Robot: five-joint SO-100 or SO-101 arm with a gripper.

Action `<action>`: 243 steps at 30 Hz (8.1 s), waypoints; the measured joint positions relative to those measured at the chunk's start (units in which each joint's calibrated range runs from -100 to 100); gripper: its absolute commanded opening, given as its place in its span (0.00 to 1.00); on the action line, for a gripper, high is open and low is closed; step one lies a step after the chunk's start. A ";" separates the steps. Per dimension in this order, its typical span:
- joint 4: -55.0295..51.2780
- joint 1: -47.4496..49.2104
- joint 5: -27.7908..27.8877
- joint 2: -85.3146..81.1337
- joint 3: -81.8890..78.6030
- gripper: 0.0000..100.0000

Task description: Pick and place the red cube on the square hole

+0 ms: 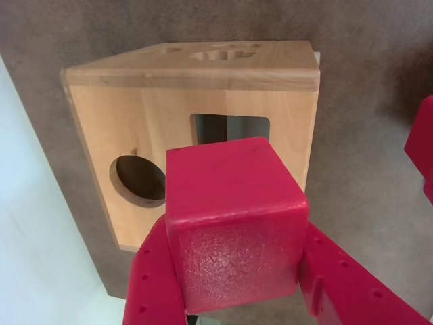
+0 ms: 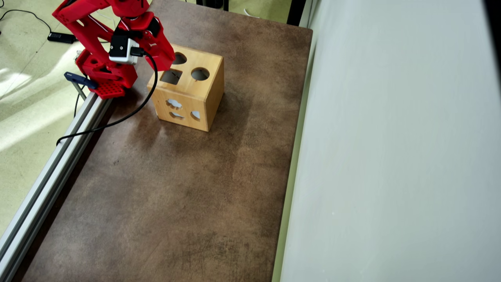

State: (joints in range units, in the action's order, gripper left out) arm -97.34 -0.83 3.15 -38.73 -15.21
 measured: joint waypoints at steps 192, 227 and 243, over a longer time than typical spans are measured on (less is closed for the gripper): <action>3.95 3.38 -2.59 10.51 -5.87 0.36; 3.95 3.38 -2.59 0.00 -5.87 0.35; 3.95 3.38 -2.59 -0.08 -5.87 0.35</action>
State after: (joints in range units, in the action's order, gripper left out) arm -93.38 2.55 0.56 -38.81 -21.08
